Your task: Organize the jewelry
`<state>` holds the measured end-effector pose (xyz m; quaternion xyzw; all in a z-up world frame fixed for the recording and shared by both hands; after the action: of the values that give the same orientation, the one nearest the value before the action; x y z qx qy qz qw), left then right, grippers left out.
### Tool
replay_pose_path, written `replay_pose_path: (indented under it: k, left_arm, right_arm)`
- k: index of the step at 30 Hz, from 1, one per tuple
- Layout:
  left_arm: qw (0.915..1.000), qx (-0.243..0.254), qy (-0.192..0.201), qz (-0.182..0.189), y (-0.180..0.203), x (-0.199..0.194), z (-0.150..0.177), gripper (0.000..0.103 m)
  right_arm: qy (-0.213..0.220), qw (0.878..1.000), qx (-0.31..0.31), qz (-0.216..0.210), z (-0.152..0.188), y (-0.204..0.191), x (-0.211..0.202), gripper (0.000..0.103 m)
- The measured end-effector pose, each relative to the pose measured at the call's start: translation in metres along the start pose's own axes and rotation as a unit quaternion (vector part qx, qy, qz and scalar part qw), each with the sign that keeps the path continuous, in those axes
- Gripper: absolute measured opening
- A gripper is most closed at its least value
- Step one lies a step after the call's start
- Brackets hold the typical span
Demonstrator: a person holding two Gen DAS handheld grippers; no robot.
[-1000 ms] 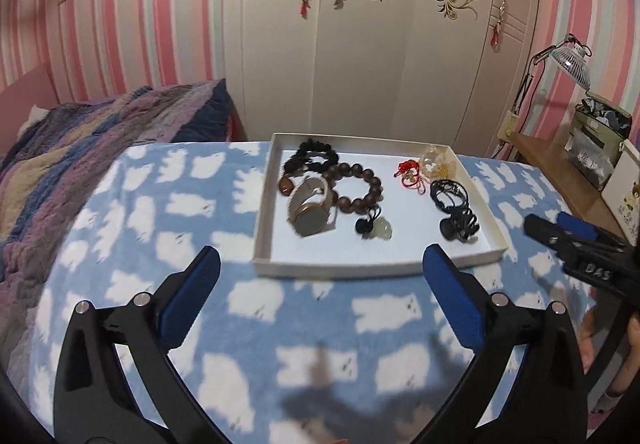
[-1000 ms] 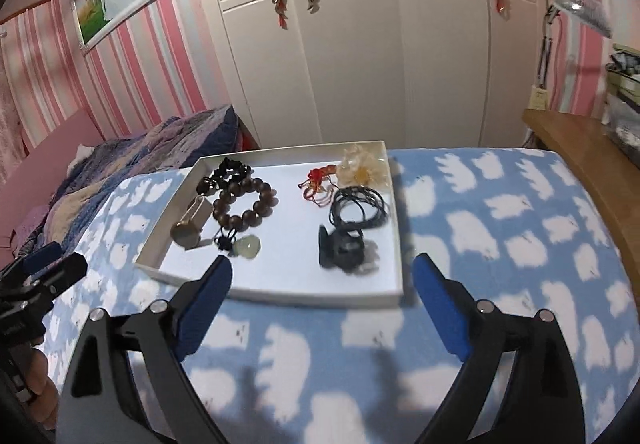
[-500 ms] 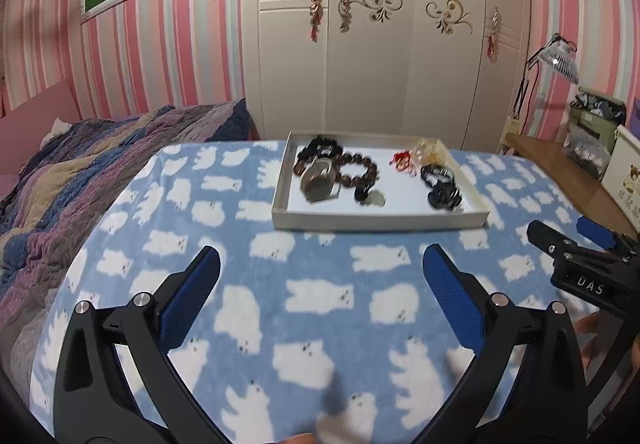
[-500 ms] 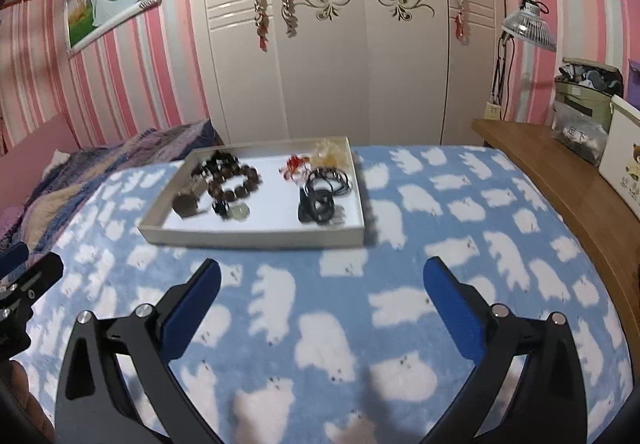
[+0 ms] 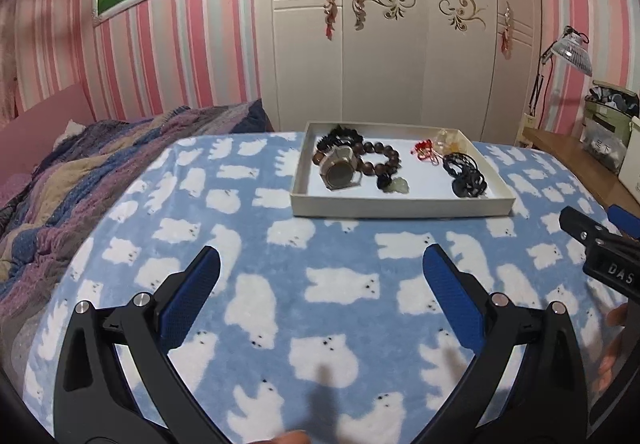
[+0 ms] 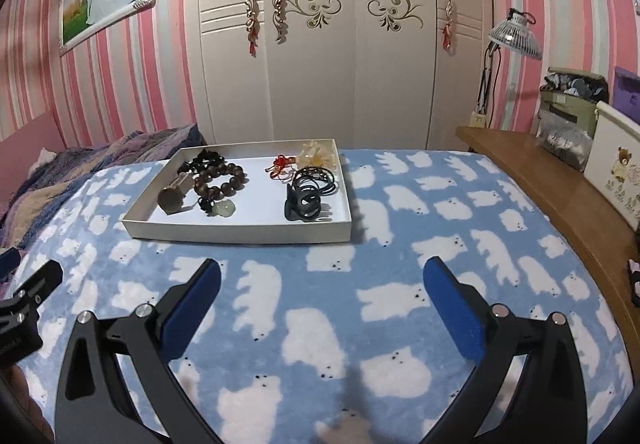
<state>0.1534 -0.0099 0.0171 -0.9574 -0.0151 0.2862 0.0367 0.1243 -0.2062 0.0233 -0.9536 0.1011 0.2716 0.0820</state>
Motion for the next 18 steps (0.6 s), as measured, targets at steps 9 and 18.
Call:
replay_pose_path:
  k: [9, 18]
  left_arm:
    - [0.9997, -0.019, -0.004, 0.016, 0.002, 0.004, 0.005, 0.1]
    - [0.9999, -0.001, -0.009, 0.014, 0.01, 0.01, 0.01, 0.1]
  right_arm:
    - [0.013, 1.0, 0.001, 0.019, 0.001, 0.003, 0.0, 0.101]
    - [0.002, 1.0, 0.001, 0.024, 0.007, 0.004, 0.009, 0.101]
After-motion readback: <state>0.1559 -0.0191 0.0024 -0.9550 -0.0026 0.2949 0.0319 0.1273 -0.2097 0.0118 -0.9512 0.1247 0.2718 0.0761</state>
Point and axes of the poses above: each gripper's, at about its wrist camera, not at the fingertips, and x roughly the way its jaws point, y to its right, z to its underside, the point moved 4 cm from there along x, roughly the way its jaws point, and after that the axes turned 5 degrees about -z, right-handed, at the moved point
